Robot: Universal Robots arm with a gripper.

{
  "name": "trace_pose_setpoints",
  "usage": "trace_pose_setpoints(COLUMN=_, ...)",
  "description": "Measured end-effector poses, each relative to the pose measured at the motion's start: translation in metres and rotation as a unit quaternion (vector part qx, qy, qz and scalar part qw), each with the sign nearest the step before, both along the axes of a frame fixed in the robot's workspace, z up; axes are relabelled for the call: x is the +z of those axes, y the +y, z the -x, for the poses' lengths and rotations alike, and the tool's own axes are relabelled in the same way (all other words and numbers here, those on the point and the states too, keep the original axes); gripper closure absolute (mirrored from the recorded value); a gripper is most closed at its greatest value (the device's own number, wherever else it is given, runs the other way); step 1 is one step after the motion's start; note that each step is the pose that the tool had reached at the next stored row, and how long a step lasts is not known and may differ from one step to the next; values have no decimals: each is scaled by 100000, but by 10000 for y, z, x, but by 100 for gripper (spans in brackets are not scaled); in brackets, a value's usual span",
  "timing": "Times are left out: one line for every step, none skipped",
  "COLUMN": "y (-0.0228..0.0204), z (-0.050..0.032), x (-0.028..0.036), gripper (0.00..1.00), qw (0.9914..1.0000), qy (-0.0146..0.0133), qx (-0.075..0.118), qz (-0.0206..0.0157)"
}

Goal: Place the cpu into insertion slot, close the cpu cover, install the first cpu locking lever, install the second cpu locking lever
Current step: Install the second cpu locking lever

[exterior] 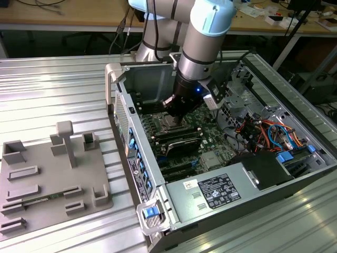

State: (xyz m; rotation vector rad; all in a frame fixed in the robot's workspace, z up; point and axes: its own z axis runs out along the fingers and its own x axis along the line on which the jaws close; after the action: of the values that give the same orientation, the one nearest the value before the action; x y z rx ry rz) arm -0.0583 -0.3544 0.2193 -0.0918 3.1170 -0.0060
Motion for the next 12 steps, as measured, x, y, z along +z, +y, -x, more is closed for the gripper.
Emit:
trace_pose_setpoints(y=3, z=-45, x=0, gripper=89, qw=100000, qy=1, qx=-5, qz=-11)
trace_pose_setpoints(y=4, z=-106, x=0, gripper=89, qw=100000, qy=1, qx=-9, qz=-10)
trace_pose_setpoints(y=4, z=-145, x=0, gripper=89, qw=100000, qy=1, qx=3, qz=-9)
trace_pose_setpoints(y=4, z=-191, x=0, gripper=89, qw=100000, qy=2, qx=0, qz=-11)
trace_pose_setpoints(y=4, z=-246, x=0, gripper=89, qw=100000, qy=4, qx=3, qz=-14)
trace_pose_setpoints(y=2, z=-276, x=0, gripper=89, qw=100000, qy=20, qx=-3, qz=-16)
trace_pose_setpoints(y=-8, z=-285, x=0, gripper=89, qw=100000, qy=39, qx=-2, qz=-17)
trace_pose_setpoints(y=-19, z=-288, x=0, gripper=89, qw=100000, qy=48, qx=-4, qz=-17)
trace_pose_setpoints(y=-29, z=-290, x=0, gripper=89, qw=100000, qy=52, qx=-4, qz=-18)
trace_pose_setpoints(y=-48, z=-299, x=0, gripper=89, qw=100000, qy=61, qx=-14, qz=-20)
trace_pose_setpoints(y=-61, z=-307, x=0, gripper=89, qw=100000, qy=68, qx=-26, qz=-17)
trace_pose_setpoints(y=-82, z=-308, x=0, gripper=89, qw=100000, qy=72, qx=-24, qz=-16)
